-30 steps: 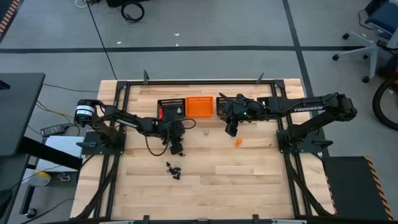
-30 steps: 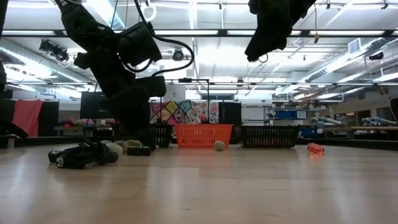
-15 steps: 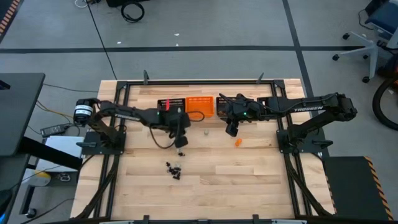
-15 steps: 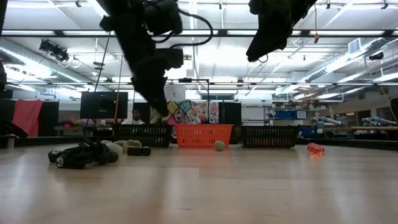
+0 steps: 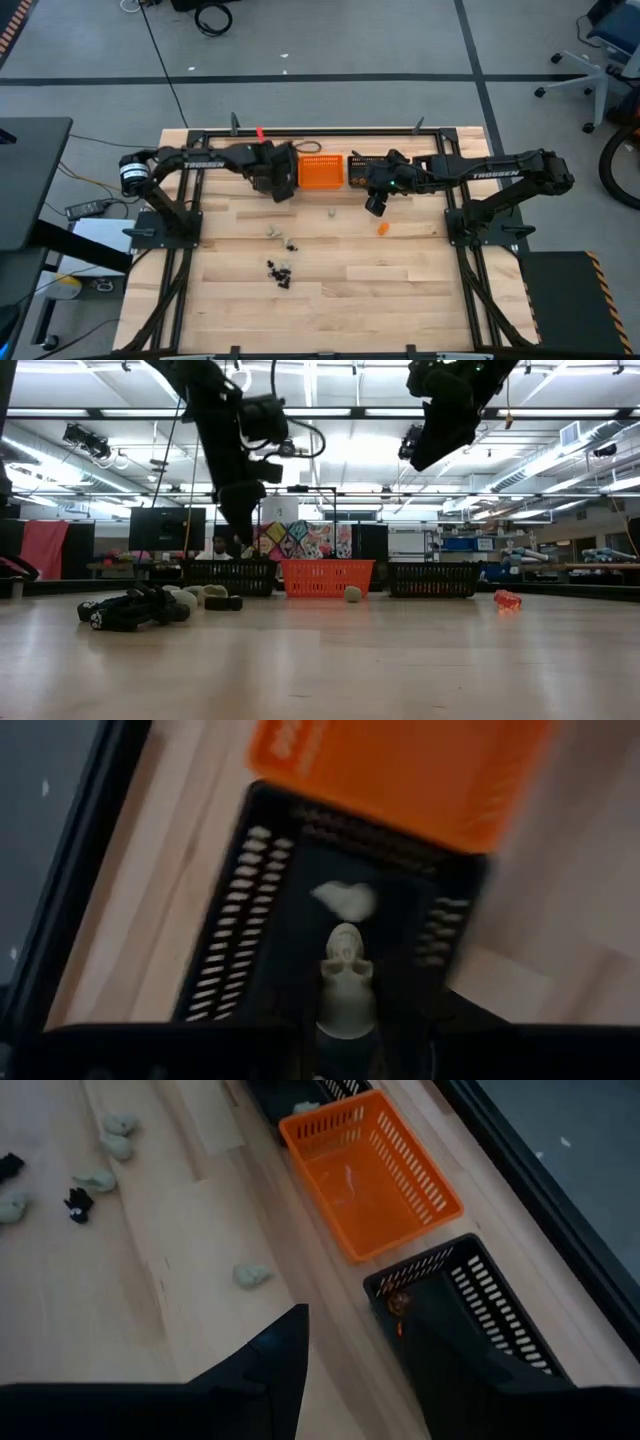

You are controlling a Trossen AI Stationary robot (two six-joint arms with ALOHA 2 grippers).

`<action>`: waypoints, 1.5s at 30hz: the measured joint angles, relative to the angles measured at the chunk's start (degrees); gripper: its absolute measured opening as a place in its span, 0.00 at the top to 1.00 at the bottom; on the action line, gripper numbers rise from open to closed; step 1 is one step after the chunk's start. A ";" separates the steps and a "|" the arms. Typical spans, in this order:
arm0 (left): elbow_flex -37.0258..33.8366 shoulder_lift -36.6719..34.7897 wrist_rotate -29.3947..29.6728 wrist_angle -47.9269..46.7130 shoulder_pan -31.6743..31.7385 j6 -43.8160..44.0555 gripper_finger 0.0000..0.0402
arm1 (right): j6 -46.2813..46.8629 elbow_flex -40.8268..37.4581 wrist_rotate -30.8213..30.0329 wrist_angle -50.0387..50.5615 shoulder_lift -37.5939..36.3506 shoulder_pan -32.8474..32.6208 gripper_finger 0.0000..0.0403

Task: Sort Halloween decoration
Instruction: Put the white skull toy into the left black bin

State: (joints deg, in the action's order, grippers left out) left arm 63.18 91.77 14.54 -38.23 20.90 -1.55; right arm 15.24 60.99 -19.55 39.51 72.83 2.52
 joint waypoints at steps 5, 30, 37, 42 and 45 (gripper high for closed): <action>-3.75 0.00 -6.33 3.87 5.47 -2.75 0.79 | 1.27 0.00 -2.32 0.32 0.01 0.39 0.59; -6.48 0.11 -11.67 14.49 8.18 -0.16 0.46 | 5.62 0.00 -2.75 -1.73 -0.01 2.51 0.59; -6.47 -0.64 -21.59 15.14 4.30 2.66 0.50 | 4.59 0.00 2.57 -1.71 -0.01 2.49 0.59; -6.43 -3.14 -20.53 13.09 -2.04 3.96 0.52 | 4.59 0.00 4.90 -1.71 -0.01 2.26 0.59; -6.43 -3.55 -19.83 10.40 -6.27 4.86 0.52 | 4.47 0.00 4.89 -1.73 -0.01 1.48 0.59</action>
State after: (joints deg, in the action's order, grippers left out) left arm 56.75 88.21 -5.29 -27.83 14.62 3.31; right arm 19.71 60.99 -14.66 37.78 72.82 4.00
